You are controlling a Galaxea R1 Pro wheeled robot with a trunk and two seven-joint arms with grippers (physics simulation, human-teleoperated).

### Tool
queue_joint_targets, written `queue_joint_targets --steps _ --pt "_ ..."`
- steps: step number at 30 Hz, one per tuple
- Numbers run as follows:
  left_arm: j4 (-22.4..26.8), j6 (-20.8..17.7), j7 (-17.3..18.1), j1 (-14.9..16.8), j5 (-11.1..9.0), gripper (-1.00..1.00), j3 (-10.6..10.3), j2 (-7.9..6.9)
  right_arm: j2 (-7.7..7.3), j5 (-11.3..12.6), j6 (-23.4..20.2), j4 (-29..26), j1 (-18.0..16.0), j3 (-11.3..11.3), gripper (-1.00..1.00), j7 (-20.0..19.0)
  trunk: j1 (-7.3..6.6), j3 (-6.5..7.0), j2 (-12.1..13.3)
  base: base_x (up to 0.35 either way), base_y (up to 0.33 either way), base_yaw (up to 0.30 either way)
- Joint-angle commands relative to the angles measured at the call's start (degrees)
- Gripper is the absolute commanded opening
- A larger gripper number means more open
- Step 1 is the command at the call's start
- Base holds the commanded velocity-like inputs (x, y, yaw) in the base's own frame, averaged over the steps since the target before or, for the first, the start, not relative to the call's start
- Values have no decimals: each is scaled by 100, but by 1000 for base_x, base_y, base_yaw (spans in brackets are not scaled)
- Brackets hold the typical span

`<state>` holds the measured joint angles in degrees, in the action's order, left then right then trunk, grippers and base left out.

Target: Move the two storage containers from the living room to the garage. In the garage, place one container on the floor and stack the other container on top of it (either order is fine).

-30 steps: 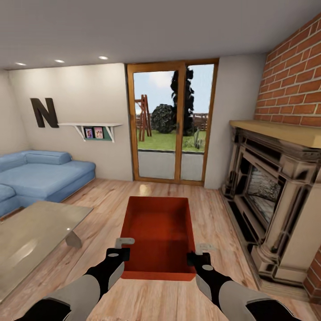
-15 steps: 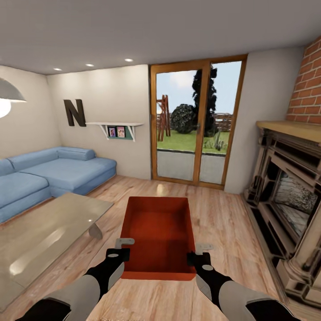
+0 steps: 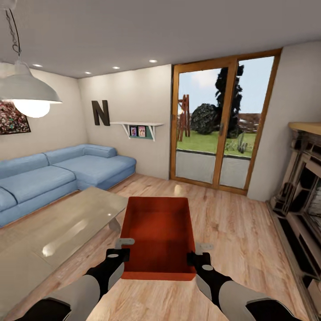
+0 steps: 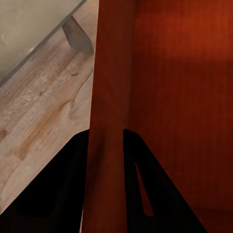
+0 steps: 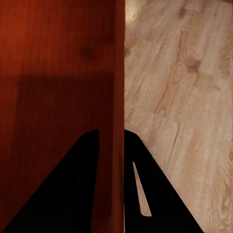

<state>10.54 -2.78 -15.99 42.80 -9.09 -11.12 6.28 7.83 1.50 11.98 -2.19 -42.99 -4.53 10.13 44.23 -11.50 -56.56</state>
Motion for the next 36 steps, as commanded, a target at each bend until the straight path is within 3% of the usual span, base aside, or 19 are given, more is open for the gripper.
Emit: queue_joint_targets --steps 1,9,29,36 --pt "62 410 -150 9 92 -100 321 -4 0 52 15 16 1 145 -100 38 0 -8 -6 0 0 300" --pt "61 408 -150 9 92 -100 321 -4 -2 52 16 16 1 145 -100 31 0 -8 -6 0 0 235" --pt "62 401 -150 9 90 -100 321 -4 12 46 15 20 1 137 -100 18 0 -8 -6 0 0 7" --pt "62 409 -150 9 92 -100 321 -4 8 52 15 25 1 136 -100 29 0 -8 -6 0 0 291"
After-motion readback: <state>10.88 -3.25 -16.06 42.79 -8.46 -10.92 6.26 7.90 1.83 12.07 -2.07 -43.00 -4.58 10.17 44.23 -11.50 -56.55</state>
